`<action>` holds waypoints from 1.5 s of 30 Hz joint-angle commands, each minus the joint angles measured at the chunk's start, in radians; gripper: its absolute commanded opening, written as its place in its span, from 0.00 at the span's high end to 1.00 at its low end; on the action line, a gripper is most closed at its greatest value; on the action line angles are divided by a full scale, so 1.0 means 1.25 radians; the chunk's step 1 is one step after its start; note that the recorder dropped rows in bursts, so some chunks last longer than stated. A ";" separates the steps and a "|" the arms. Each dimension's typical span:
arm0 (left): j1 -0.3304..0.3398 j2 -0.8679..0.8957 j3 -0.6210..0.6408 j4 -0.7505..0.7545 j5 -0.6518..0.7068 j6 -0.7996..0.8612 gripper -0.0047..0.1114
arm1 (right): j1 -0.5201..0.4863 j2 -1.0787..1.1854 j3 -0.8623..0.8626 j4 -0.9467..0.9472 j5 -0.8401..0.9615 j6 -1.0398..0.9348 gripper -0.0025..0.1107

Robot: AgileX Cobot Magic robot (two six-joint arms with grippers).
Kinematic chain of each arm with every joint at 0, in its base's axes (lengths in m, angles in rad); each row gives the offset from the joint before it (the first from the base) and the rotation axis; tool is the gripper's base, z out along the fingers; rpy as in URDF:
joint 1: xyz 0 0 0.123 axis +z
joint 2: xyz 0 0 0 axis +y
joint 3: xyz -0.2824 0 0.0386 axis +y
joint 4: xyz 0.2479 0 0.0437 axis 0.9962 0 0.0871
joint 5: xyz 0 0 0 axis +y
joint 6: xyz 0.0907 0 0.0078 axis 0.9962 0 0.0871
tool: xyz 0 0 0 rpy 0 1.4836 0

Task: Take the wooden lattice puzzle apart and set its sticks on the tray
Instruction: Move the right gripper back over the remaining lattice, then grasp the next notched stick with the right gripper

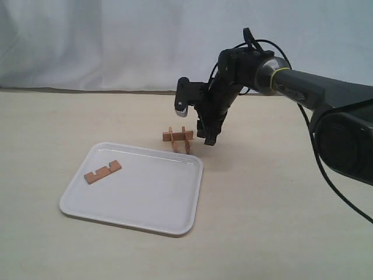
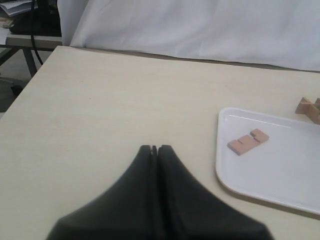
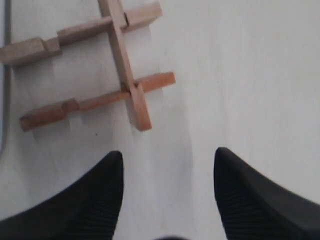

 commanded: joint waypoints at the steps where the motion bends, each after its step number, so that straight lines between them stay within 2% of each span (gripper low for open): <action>1: -0.005 -0.002 0.002 0.000 -0.004 -0.003 0.96 | 0.009 0.010 -0.003 0.009 -0.044 -0.016 0.52; 20: -0.005 -0.002 0.002 0.000 -0.004 -0.003 0.96 | 0.031 0.047 -0.003 0.016 -0.022 -0.070 0.52; 24: -0.005 -0.002 0.002 0.000 -0.008 -0.003 0.96 | 0.031 0.047 -0.003 0.016 0.002 -0.070 0.67; 28: -0.005 -0.002 0.002 0.000 -0.008 -0.003 0.96 | 0.031 0.044 -0.003 0.016 0.011 -0.070 0.73; 45: -0.005 -0.002 0.002 0.000 -0.008 -0.003 0.96 | 0.031 0.019 -0.003 0.018 0.043 -0.064 0.74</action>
